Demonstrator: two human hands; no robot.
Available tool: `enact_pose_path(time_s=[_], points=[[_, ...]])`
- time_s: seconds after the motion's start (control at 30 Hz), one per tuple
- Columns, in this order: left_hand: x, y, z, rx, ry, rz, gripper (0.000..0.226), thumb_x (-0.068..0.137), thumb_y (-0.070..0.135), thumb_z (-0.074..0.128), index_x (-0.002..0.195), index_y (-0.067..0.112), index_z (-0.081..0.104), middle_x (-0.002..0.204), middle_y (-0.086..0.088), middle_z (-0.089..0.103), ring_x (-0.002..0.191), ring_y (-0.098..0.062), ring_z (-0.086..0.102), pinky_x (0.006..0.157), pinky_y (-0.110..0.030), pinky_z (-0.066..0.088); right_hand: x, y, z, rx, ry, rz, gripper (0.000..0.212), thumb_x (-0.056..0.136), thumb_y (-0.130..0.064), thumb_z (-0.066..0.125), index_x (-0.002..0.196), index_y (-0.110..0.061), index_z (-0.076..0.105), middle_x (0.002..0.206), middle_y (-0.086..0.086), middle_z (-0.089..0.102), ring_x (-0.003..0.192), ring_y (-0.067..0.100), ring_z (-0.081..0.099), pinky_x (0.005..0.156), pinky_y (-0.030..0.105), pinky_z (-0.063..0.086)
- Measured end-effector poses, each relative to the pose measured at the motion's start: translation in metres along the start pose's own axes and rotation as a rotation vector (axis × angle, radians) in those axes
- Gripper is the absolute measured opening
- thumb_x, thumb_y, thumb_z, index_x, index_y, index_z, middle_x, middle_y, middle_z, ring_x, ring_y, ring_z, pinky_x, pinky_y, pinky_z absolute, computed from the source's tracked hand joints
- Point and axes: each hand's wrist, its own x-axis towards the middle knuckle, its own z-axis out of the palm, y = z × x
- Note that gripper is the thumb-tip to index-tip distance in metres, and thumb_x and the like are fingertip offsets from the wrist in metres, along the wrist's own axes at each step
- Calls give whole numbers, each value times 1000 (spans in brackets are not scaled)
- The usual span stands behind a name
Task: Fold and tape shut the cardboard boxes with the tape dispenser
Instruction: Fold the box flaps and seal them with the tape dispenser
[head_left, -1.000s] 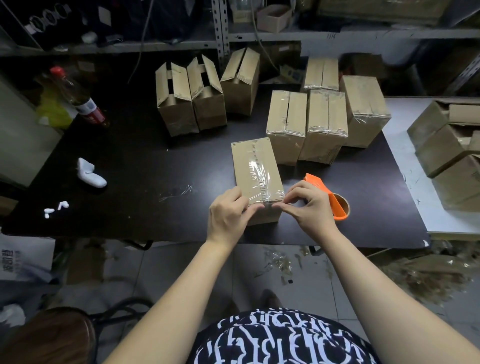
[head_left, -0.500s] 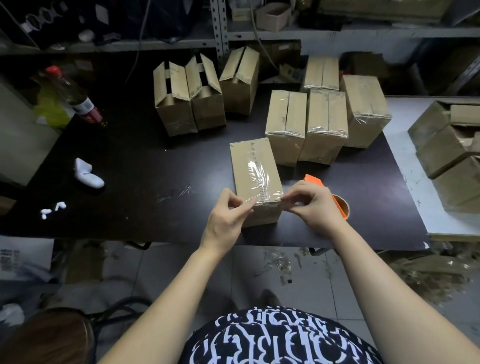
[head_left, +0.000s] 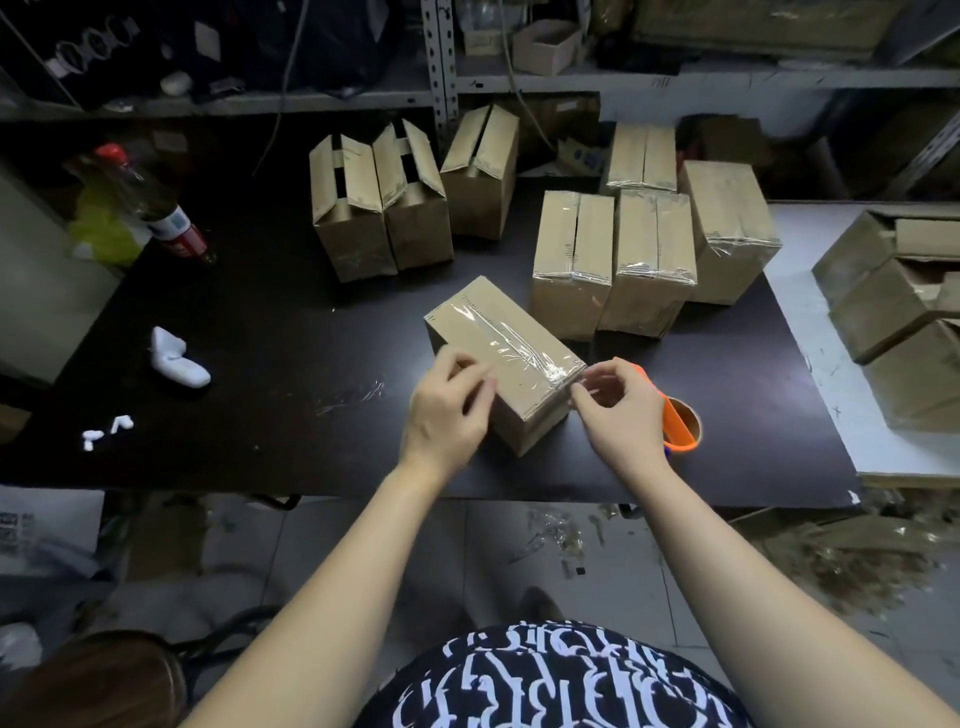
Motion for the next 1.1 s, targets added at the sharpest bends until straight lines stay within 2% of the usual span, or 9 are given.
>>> enact_pose_path(time_s=[0.1, 0.17, 0.27, 0.37, 0.5, 0.63, 0.73, 0.87, 1.1], points=[[31, -24, -3, 27, -72, -314, 40, 97, 27, 63, 133, 13, 67, 135, -8, 56, 123, -29, 57, 105, -53, 47, -15, 2, 7, 71, -148, 37, 13, 89, -4, 73, 91, -18, 72, 83, -2, 76, 78, 15, 76, 80, 41, 63], [47, -34, -4, -114, -150, -540, 58, 101, 30, 62, 155, 23, 43, 159, -3, 39, 145, -23, 40, 121, -42, 31, -20, 4, 10, 20, -195, 63, 7, 88, -17, 78, 93, -22, 76, 89, -7, 77, 86, 10, 74, 87, 41, 62], [57, -41, 0, -372, -119, -729, 66, 102, 29, 64, 160, 25, 34, 160, -2, 42, 146, -19, 40, 108, -20, 31, -21, 2, 8, 8, -154, 105, 13, 84, -32, 85, 93, -26, 77, 93, -12, 76, 90, 4, 70, 84, 28, 59], [55, -44, -3, -325, 42, -783, 51, 97, 38, 69, 144, 26, 53, 125, -1, 66, 124, -19, 56, 101, -30, 42, -17, 1, 5, 4, -104, 107, 25, 82, -38, 86, 99, -24, 75, 96, -12, 75, 91, 3, 70, 77, 19, 56], [42, -44, -12, -209, 97, -821, 52, 91, 51, 71, 135, 27, 57, 91, 0, 65, 94, -5, 53, 88, -35, 44, -1, 1, -2, 36, -123, 97, 34, 84, -27, 86, 115, -20, 74, 107, -10, 75, 100, 4, 71, 90, 26, 59], [39, -46, -13, -254, 16, -795, 68, 91, 39, 73, 152, 38, 42, 126, 4, 57, 114, -13, 52, 91, -35, 44, 22, -5, -10, 74, -226, 188, 47, 91, -16, 79, 136, -17, 66, 125, -4, 70, 117, 11, 65, 106, 32, 51], [46, -56, -15, -383, -117, -764, 78, 93, 22, 73, 157, 44, 35, 155, 7, 45, 138, -15, 43, 114, -38, 39, 30, -4, -11, -50, -168, 178, 49, 91, -20, 77, 138, -18, 64, 126, -5, 69, 116, 11, 63, 103, 30, 49], [50, -67, -16, -349, -210, -747, 71, 84, 21, 84, 147, 32, 54, 146, 1, 55, 136, -21, 51, 115, -50, 44, 23, 4, -18, -497, 126, 280, 33, 89, -21, 73, 119, -9, 65, 118, 9, 67, 102, 26, 60, 81, 28, 38], [44, -36, 0, -155, -222, -701, 58, 78, 40, 87, 128, 25, 63, 125, -2, 61, 118, -19, 58, 104, -35, 46, 13, 32, -26, -726, -15, 405, 25, 92, -27, 75, 102, -9, 60, 93, 8, 60, 79, 20, 53, 63, 26, 43]])
